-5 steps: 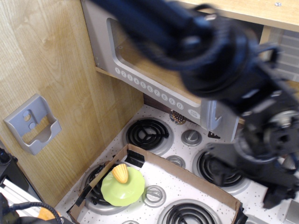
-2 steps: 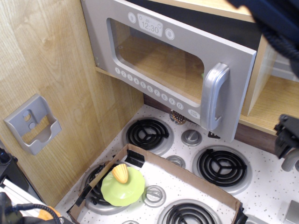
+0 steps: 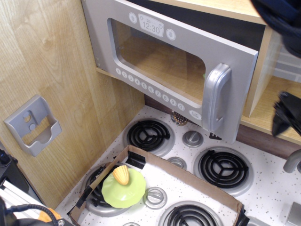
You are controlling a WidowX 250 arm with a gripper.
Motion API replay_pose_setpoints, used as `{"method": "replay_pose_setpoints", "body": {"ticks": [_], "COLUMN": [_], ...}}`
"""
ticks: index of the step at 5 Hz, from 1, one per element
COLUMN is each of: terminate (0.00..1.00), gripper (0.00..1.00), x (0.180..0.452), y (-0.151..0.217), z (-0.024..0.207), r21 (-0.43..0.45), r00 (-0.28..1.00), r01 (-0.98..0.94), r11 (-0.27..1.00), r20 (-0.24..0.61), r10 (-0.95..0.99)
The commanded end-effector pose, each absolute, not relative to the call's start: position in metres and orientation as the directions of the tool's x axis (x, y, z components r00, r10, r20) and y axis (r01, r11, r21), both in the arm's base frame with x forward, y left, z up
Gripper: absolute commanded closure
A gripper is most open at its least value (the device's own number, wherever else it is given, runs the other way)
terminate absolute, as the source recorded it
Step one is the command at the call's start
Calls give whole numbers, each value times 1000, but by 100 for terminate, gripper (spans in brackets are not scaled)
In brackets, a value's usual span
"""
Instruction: Open microwave
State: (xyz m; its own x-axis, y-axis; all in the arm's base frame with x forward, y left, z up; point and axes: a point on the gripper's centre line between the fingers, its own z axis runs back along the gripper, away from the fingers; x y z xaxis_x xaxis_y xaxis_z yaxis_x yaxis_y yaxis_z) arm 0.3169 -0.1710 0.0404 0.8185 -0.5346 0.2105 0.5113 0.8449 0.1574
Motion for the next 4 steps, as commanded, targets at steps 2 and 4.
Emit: {"method": "replay_pose_setpoints", "body": {"ticks": [2,4], "terminate": [0,0], "gripper": [0,0], "x": [293,232], "y": [-105,-67], "z": [44,8], "r21": [169,72], "r00": [827,954], "r01": [485,234], "r11": [858,970], "r20": [232,174], "r10": [-513,-243]}}
